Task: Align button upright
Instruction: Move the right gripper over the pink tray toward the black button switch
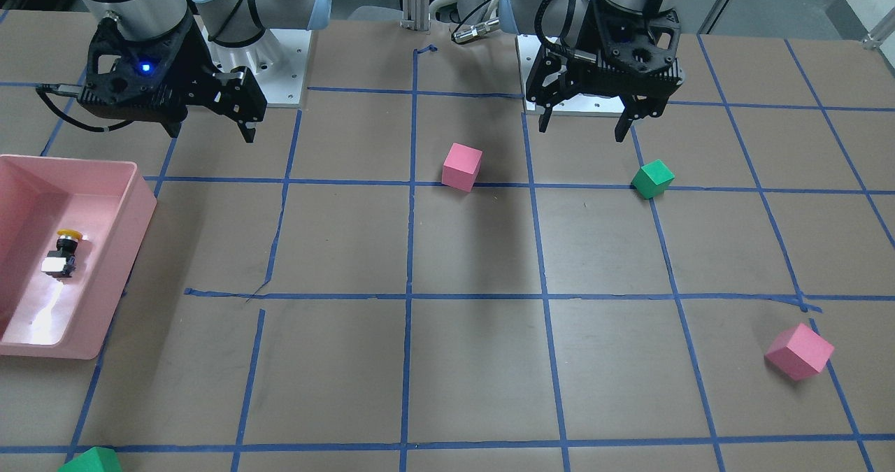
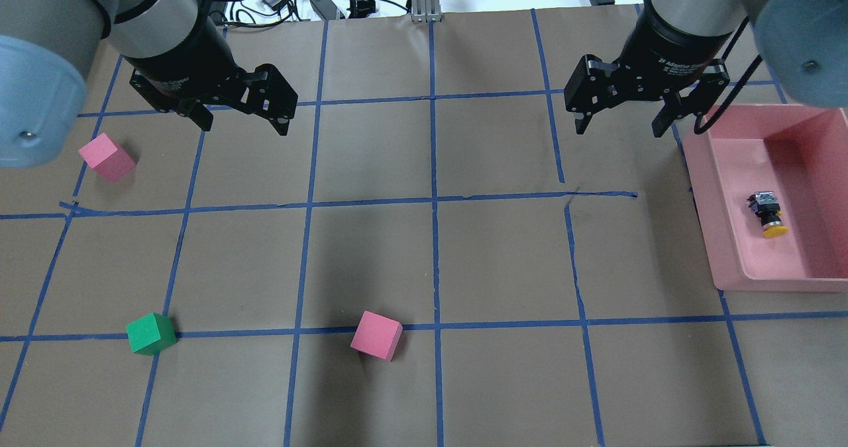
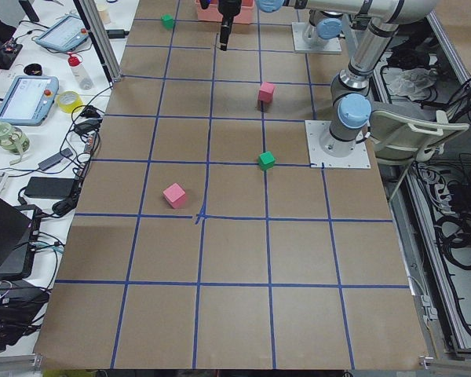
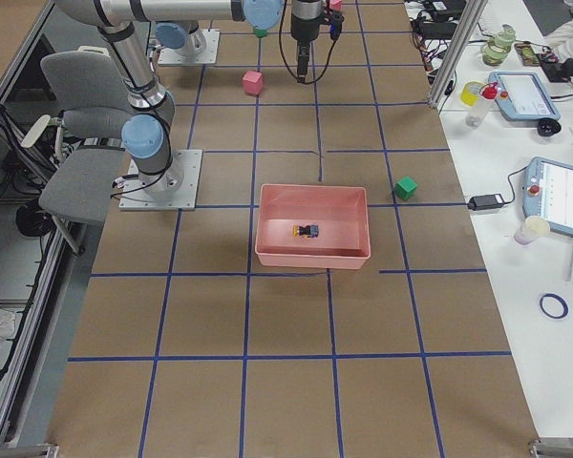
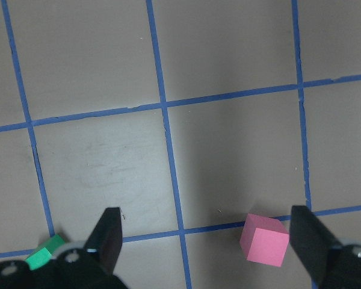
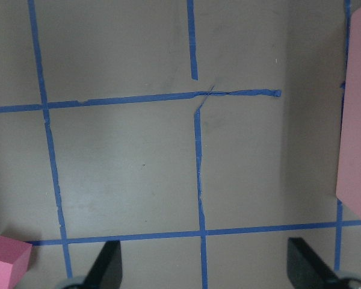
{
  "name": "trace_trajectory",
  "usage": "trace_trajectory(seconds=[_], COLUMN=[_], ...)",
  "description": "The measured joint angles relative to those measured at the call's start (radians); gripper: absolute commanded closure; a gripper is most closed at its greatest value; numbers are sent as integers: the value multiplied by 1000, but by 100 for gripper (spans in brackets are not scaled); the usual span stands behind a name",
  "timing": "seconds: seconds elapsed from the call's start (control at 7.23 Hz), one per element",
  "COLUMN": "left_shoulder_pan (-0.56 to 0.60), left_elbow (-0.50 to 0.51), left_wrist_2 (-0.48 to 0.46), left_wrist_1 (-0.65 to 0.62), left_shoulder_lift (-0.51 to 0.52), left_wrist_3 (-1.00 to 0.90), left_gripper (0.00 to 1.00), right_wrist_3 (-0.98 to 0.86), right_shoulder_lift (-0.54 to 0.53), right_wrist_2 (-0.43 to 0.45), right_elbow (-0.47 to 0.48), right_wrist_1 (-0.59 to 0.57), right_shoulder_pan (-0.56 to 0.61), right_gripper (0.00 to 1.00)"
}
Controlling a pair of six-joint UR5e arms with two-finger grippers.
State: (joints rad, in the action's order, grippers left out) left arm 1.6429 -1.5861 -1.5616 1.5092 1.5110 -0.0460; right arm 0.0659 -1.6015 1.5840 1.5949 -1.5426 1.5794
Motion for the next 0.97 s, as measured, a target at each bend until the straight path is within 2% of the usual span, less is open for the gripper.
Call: trace_trajectory(seconds=[0.55,0.69,0.97], left_shoulder_pan=[-1,-1,-1], left_elbow=[0,0,0], left_wrist_2=[-1,-1,0], left_wrist_1=[0,0,0], left_shoulder_lift=[0,0,0], left_wrist_3=[0,0,0], left_gripper=[0,0,0], right_wrist_3=[-26,-76,-235], right_shoulder_lift=[9,14,30], right_wrist_2=[4,9,11], right_elbow=[6,6,10], right_wrist_1=[-20,-37,-52], right_shoulder_pan=[-17,-48,-191], right_gripper=[0,0,0])
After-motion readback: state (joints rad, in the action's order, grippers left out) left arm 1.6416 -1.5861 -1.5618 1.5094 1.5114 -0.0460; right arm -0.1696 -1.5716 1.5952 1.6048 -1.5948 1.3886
